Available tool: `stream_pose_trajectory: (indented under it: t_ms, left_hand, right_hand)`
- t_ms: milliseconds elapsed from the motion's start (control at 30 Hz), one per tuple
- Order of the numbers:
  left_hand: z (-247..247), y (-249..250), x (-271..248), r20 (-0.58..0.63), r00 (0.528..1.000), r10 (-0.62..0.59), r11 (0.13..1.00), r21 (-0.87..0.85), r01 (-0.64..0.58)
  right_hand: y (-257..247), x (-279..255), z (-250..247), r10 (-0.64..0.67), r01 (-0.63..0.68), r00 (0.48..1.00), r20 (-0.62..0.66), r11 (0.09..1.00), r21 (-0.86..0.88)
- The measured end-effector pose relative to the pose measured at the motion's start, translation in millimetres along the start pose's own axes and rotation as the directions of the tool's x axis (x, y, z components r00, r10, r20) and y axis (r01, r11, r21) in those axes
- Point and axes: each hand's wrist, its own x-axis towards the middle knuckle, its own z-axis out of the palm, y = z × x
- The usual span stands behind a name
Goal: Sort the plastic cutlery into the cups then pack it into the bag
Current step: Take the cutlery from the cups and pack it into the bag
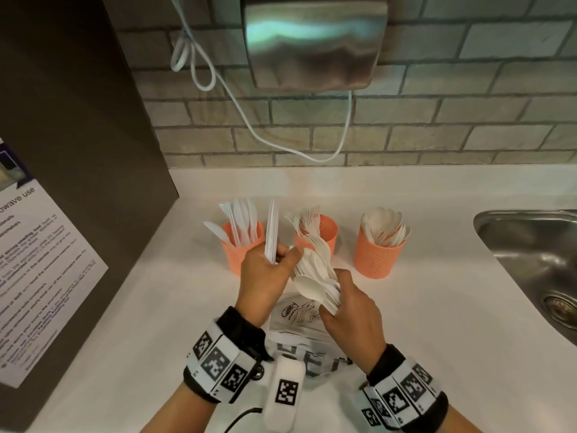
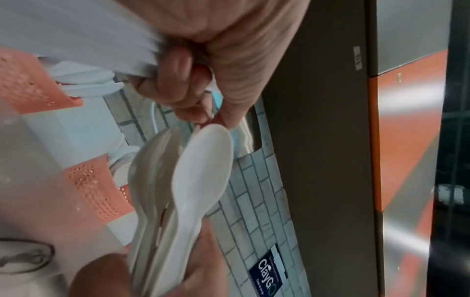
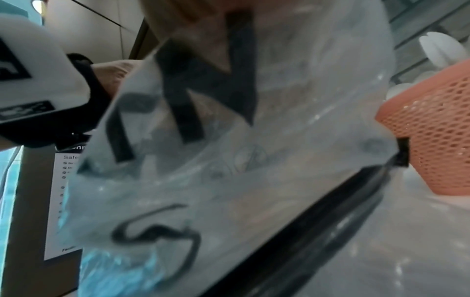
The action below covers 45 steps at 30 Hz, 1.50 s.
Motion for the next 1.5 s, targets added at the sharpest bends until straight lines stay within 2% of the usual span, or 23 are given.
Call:
stream_pose_trajectory:
  t_ms: [67,133,200,367,467,600,700,833,933,1000,1067,1167,1233,1400,1500]
  left_hand:
    - [-1,1,4,-0.034,0.998,0.044,0.999,0.032,-0.043]
    - [-4,3,13,-0.116,0.991,0.073,0.997,0.032,-0.069]
    - [-7,6,21,-0.161,0.985,0.061,0.998,-0.004,-0.062]
    - [1,8,7,0.048,0.998,0.035,0.999,-0.034,-0.033]
    - [7,2,4,0.042,0.998,-0.036,0.997,-0.062,0.038]
    - [4,4,16,-0.024,0.999,-0.038,0.992,-0.124,0.034]
    - [-7,14,35,-0.092,0.995,-0.026,0.965,-0.262,0.001]
    - [-28,20,70,-0.175,0.975,-0.136,0.892,-0.449,0.044]
    - [-39,17,93,-0.21,0.964,-0.163,0.88,-0.473,0.045]
    - [-44,16,109,-0.215,0.97,-0.113,0.886,-0.464,0.0]
    - [-47,13,125,-0.248,0.969,0.008,0.916,-0.386,-0.106]
    - [-46,4,142,-0.256,0.945,0.205,0.943,-0.208,-0.261]
    - [-41,-9,146,-0.219,0.938,0.269,0.948,-0.113,-0.298]
    - [-31,-46,148,-0.148,0.965,0.215,0.974,-0.037,-0.223]
    - [-30,-60,151,-0.116,0.981,0.153,0.987,-0.027,-0.157]
  right_hand:
    - [1,0,0,0.018,-0.018,1.0,0.009,1.0,0.007]
    - [2,0,0,0.022,-0.022,1.0,0.007,0.999,0.032]
    - [3,0,0,0.019,-0.019,1.0,0.006,0.998,0.067]
    - [6,2,3,0.018,-0.015,1.0,-0.018,0.988,0.155]
    - [8,2,4,0.022,-0.022,1.0,-0.001,0.985,0.172]
    - [11,0,5,-0.005,-0.002,0.999,0.037,0.985,0.171]
    - [14,-1,6,-0.03,0.019,0.998,0.061,0.985,0.17]
    - [16,-1,5,-0.014,-0.002,0.996,0.083,0.981,0.193]
    - [18,4,0,0.048,-0.079,0.992,0.119,0.958,0.274]
    - [18,7,-5,0.081,-0.135,0.985,0.152,0.914,0.383]
    - [17,10,-12,0.122,-0.217,0.969,0.216,0.839,0.499]
    - [16,12,-22,0.141,-0.39,0.907,0.396,0.636,0.666]
    - [17,13,-30,0.111,-0.464,0.87,0.481,0.517,0.719]
    - [16,13,-45,-0.005,-0.531,0.83,0.558,0.305,0.791]
    - [21,13,-48,-0.032,-0.555,0.817,0.576,0.233,0.799]
